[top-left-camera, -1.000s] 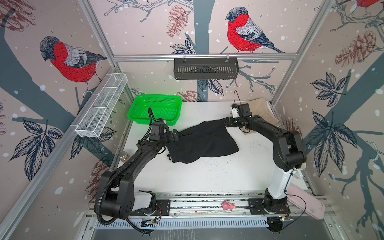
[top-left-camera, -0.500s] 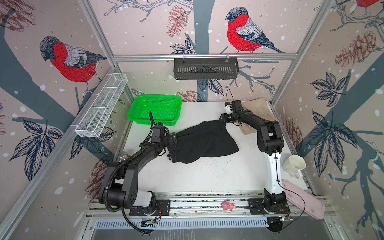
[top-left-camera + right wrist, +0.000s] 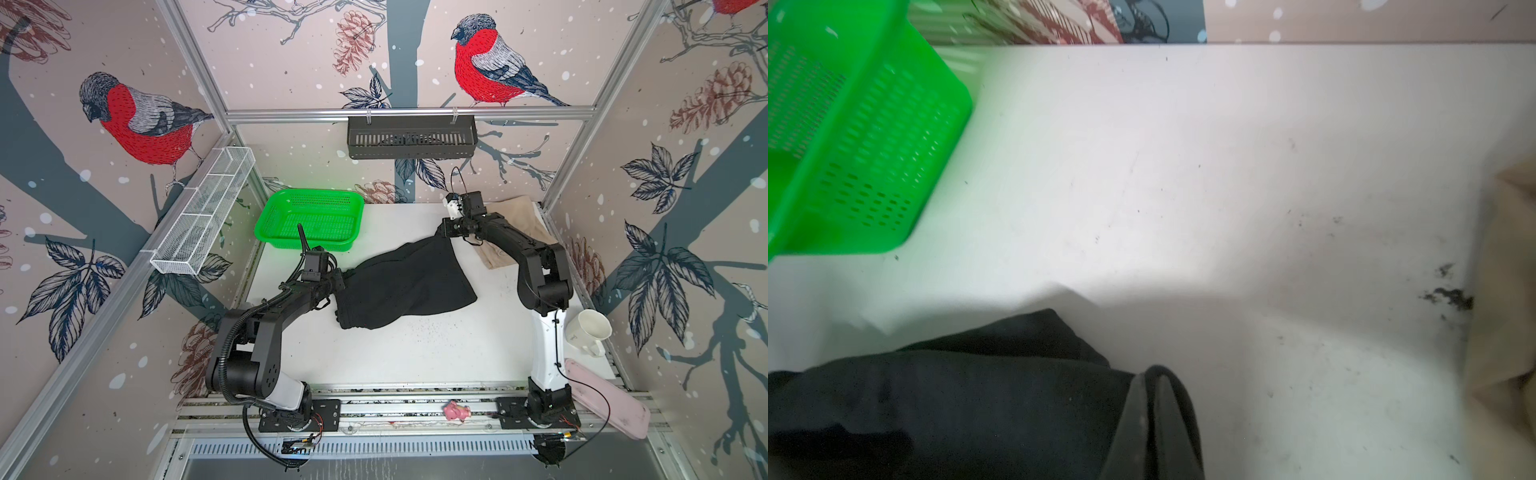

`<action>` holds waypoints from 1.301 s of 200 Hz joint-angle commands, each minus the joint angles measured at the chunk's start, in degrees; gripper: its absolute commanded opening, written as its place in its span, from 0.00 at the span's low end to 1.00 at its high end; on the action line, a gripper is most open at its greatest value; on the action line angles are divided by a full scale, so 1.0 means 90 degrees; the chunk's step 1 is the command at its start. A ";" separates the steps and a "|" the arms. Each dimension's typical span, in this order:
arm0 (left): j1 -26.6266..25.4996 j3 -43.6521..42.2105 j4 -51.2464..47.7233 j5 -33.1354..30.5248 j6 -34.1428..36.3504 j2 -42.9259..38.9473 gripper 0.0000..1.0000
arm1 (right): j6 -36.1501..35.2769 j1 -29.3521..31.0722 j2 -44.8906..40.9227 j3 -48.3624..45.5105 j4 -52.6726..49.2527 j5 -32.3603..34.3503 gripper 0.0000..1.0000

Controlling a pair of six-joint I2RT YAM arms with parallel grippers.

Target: Fold and stack the shorts

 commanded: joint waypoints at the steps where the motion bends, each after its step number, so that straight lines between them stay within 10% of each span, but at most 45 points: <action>1: 0.0033 0.0010 -0.0387 -0.0205 0.0044 -0.0181 0.00 | 0.0196 0.0051 -0.0145 0.0027 0.0322 0.0047 0.04; 109: 0.0092 -0.0063 -0.0902 -0.1135 -0.0029 -0.0665 0.00 | 0.0318 0.0228 0.0662 0.0804 0.0535 0.0056 0.11; 131: 0.0111 -0.0130 -0.0946 -0.1210 -0.0020 -0.0780 0.00 | 0.0355 0.0240 0.0668 0.0804 0.0812 -0.0030 0.55; 145: 0.0121 -0.0118 -0.0927 -0.1184 -0.0028 -0.0710 0.32 | 0.0378 0.0259 0.0712 0.0840 0.0992 -0.0164 0.76; 171: 0.0121 0.0224 -0.1076 -0.1126 -0.0060 -0.0613 0.96 | 0.0325 0.0231 0.0590 0.0887 0.0735 -0.0105 0.84; 200: 0.0121 0.0910 -0.1572 -0.0786 0.0042 -0.0875 0.97 | 0.0168 0.0062 -0.0422 -0.0541 0.0614 0.0360 0.86; 234: -0.0122 0.1406 -0.1048 0.1251 0.0651 -0.0799 0.97 | 0.0112 -0.0326 -0.1817 -0.2881 0.0664 0.0373 0.86; 260: -0.0881 0.2099 -0.0970 0.0947 0.1418 -0.0150 0.97 | 0.0056 -0.0206 -0.2372 -0.4160 0.0913 0.0294 0.84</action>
